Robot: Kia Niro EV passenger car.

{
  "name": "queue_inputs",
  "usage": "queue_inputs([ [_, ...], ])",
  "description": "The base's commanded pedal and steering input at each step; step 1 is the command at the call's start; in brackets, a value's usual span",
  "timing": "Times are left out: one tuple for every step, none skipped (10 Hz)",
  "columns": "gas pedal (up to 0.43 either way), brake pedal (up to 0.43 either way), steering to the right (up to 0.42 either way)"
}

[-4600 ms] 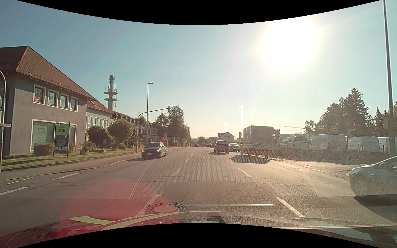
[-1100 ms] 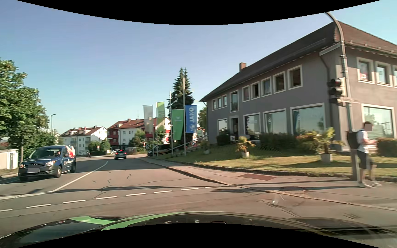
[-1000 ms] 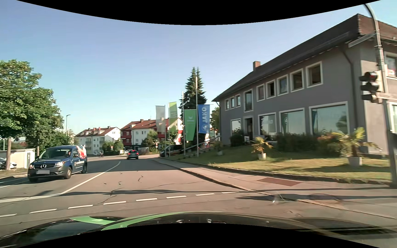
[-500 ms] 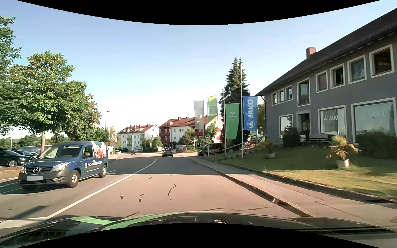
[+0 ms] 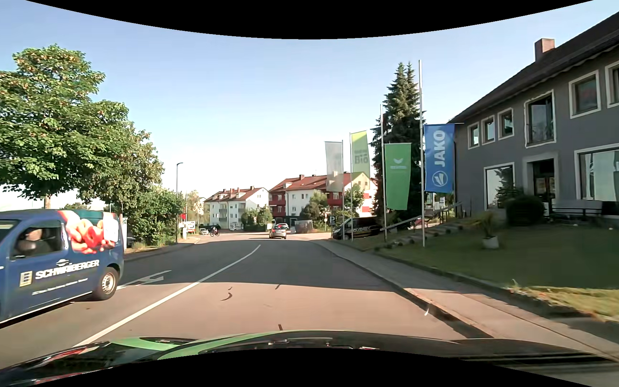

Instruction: Follow the waypoints while adhering to traffic rules and regulations

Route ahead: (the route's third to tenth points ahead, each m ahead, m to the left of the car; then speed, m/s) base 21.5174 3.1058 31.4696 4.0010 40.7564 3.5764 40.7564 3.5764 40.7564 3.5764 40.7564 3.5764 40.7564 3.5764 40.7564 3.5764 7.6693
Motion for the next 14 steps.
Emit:
queue_inputs([
  [0.169,0.0,-0.07],
  [0.098,0.0,-0.065],
  [0.008,0.0,-0.058],
  [0.0,0.0,-0.051],
  [0.0,0.0,-0.044],
  [0.0,0.0,-0.032],
  [0.0,0.0,-0.022],
  [0.0,0.0,-0.016],
  [0.0,0.0,-0.014],
  [0.0,0.0,-0.013],
  [0.0,0.024,-0.013],
  [0.0,0.049,-0.014],
  [0.0,0.067,-0.013],
  [0.0,0.073,-0.011],
])
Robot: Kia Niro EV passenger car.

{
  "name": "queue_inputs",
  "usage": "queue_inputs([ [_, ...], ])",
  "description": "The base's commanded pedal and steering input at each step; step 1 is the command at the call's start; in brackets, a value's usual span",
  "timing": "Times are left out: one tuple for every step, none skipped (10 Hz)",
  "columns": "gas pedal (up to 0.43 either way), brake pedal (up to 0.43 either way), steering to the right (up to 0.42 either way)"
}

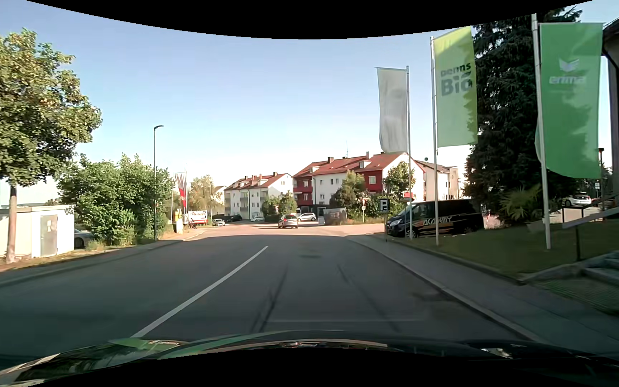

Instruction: Follow the waypoints while adhering to traffic rules and regulations

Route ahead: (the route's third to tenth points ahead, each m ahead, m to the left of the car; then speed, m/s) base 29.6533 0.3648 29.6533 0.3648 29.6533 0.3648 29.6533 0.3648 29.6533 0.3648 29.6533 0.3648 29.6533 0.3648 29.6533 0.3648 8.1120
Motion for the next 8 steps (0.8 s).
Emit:
queue_inputs([
  [0.0,0.091,-0.01],
  [0.0,0.104,-0.009],
  [0.0,0.116,-0.01],
  [0.0,0.128,-0.01],
  [0.0,0.146,-0.011],
  [0.0,0.159,-0.011],
  [0.0,0.171,-0.01],
  [0.0,0.177,-0.008],
])
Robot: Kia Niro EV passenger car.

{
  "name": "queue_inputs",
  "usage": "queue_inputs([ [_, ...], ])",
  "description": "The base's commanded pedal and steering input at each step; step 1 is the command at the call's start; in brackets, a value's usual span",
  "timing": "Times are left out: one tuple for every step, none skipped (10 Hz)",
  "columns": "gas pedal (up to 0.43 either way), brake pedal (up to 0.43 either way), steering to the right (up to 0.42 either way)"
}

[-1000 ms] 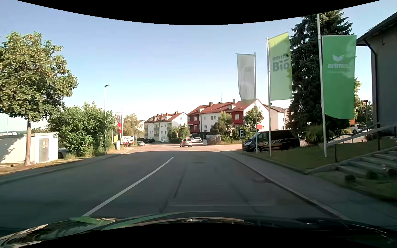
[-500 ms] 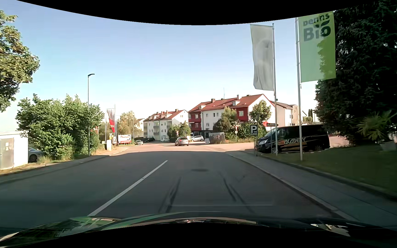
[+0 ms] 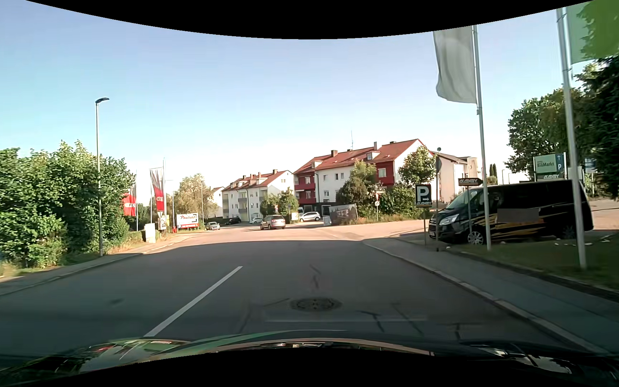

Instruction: Follow the waypoints while adhering to traffic rules and regulations

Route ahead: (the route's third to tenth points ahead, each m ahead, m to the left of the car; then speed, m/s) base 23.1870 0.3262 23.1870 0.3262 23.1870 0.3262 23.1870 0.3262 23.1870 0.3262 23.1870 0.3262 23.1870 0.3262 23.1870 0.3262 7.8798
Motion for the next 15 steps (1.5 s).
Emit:
queue_inputs([
  [0.0,0.183,-0.008],
  [0.0,0.195,-0.007],
  [0.0,0.207,-0.006],
  [0.0,0.207,-0.003],
  [0.0,0.22,-0.004],
  [0.0,0.22,-0.004],
  [0.0,0.22,-0.004],
  [0.0,0.22,-0.004],
  [0.0,0.226,-0.005],
  [0.0,0.232,-0.005],
  [0.0,0.232,-0.005],
  [0.0,0.244,-0.005],
  [0.0,0.256,-0.005],
  [0.0,0.262,-0.005],
  [0.0,0.274,-0.005],
])
